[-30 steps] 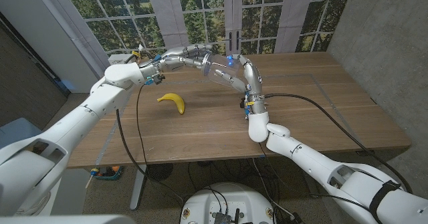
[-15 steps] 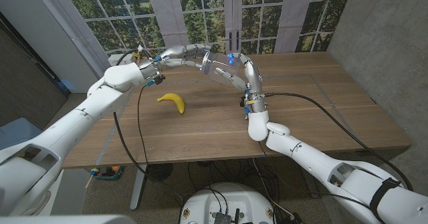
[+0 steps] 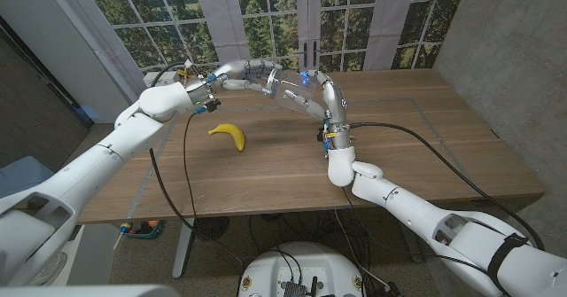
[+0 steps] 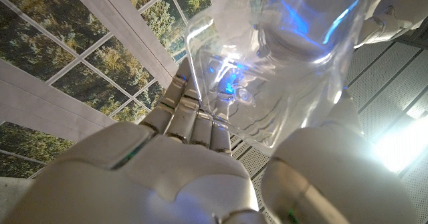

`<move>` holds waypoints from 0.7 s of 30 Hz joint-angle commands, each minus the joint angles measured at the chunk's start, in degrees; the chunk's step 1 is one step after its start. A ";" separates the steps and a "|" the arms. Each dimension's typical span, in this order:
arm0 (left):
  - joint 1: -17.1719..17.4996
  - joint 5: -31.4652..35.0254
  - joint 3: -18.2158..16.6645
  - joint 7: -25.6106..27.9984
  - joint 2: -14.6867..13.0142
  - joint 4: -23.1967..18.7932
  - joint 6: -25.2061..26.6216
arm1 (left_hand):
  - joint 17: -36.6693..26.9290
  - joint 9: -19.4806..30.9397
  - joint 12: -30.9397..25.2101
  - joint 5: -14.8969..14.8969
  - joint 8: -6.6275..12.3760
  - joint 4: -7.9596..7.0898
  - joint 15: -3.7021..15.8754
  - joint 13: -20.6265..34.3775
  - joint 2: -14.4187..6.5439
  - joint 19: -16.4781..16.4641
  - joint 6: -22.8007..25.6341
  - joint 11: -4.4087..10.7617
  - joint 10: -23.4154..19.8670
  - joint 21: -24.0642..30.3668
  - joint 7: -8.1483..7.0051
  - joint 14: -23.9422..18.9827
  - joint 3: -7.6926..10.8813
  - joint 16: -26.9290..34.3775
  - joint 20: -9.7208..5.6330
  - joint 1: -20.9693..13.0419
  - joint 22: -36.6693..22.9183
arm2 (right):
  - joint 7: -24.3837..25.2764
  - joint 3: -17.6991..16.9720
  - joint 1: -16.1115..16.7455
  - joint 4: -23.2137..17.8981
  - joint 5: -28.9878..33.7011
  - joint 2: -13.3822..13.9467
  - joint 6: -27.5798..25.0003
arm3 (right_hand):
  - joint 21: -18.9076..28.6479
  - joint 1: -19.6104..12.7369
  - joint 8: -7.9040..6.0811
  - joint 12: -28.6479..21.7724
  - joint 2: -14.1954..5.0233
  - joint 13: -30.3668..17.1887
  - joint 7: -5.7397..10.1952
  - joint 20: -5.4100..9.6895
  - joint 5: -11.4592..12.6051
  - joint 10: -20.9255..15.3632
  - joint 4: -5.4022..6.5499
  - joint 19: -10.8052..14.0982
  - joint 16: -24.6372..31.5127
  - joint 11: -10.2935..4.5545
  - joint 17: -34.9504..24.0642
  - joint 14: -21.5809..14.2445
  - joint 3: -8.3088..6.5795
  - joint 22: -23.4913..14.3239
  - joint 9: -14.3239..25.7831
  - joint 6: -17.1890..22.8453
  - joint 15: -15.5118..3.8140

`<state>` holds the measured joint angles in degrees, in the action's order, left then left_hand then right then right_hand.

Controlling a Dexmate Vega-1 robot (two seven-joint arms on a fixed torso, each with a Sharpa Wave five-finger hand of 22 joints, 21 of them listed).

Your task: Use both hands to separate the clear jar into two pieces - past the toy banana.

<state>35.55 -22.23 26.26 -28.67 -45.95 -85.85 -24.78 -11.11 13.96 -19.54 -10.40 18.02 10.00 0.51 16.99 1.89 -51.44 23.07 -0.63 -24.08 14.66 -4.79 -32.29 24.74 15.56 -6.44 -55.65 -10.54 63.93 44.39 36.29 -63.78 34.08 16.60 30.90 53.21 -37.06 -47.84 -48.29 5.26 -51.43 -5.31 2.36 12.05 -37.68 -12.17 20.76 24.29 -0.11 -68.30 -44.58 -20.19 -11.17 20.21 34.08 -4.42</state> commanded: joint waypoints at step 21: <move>-2.72 -15.53 1.88 -7.52 2.88 0.18 18.99 | 0.90 4.94 -6.06 -0.08 5.34 -0.07 12.79 -2.73 -6.67 -21.19 18.85 0.38 -29.32 12.03 17.28 -31.50 5.26 0.55 -5.00 -3.36 -0.48 | 0.07 -6.05 0.92 2.03 8.34 -3.19 2.90 | 1.11 -13.79 -4.27 0.12 -14.39 -0.40 8.25 3.63 0.14 -11.87 4.48 -0.95 -0.56 -11.57 -0.12 -0.52 -5.19 -0.02 8.79 9.57 -8.17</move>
<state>33.18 -32.09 28.06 -35.02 -43.51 -84.40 -15.46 -9.85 17.67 -23.09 -10.41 22.43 11.70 -2.47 15.15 1.50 -70.89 25.30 -2.17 -25.61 25.44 -3.99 -35.19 27.29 16.02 -11.37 -56.45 -10.77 64.10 40.65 36.93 -62.77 39.06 14.84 32.75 54.09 -37.06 -47.84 -47.93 5.26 -51.83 -5.52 2.45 11.96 -37.69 -12.73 20.02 23.91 -0.11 -68.30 -44.69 -20.75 -11.18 20.21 34.29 -4.31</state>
